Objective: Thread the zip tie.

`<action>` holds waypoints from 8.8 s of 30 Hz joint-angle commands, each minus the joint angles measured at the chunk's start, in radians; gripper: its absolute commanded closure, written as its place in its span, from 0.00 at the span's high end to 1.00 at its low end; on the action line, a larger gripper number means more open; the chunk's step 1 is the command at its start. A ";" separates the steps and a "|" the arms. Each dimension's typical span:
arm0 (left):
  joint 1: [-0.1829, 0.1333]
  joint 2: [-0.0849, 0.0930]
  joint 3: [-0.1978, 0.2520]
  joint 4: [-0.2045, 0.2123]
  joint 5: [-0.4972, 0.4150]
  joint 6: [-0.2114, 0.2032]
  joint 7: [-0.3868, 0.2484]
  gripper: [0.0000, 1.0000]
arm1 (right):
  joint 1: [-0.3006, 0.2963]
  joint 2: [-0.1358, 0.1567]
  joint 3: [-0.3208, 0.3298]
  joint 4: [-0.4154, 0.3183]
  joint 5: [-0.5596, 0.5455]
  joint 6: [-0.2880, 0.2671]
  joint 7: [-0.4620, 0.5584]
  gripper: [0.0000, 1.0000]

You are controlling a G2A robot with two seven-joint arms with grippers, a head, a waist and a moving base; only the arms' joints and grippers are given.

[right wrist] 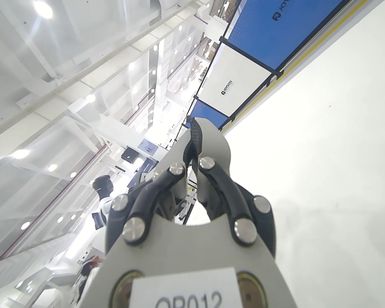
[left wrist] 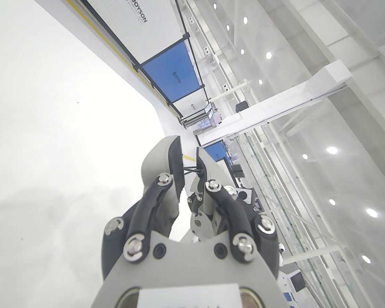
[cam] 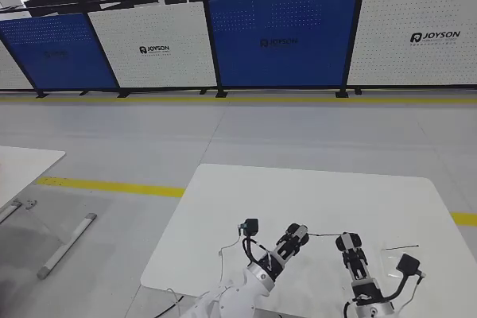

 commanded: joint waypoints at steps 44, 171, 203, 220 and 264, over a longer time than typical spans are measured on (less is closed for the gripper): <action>-0.005 -0.016 0.028 0.008 0.068 0.001 -0.032 0.00 | -0.025 -0.022 0.020 -0.021 -0.025 -0.002 0.043 0.00; 0.008 -0.031 0.030 0.013 0.130 -0.012 -0.053 0.00 | -0.040 -0.049 0.058 -0.021 -0.025 -0.012 0.144 0.00; 0.032 -0.022 -0.014 -0.012 0.137 -0.019 -0.051 0.00 | -0.038 -0.057 0.057 -0.026 -0.073 0.033 0.096 0.00; 0.027 -0.027 -0.013 -0.019 0.084 -0.018 -0.046 0.00 | -0.042 -0.054 0.072 -0.017 -0.080 -0.032 0.149 1.00; 0.044 -0.035 -0.093 -0.109 -0.280 0.075 -0.075 0.00 | -0.008 -0.029 0.094 0.019 -0.581 -0.003 -0.013 1.00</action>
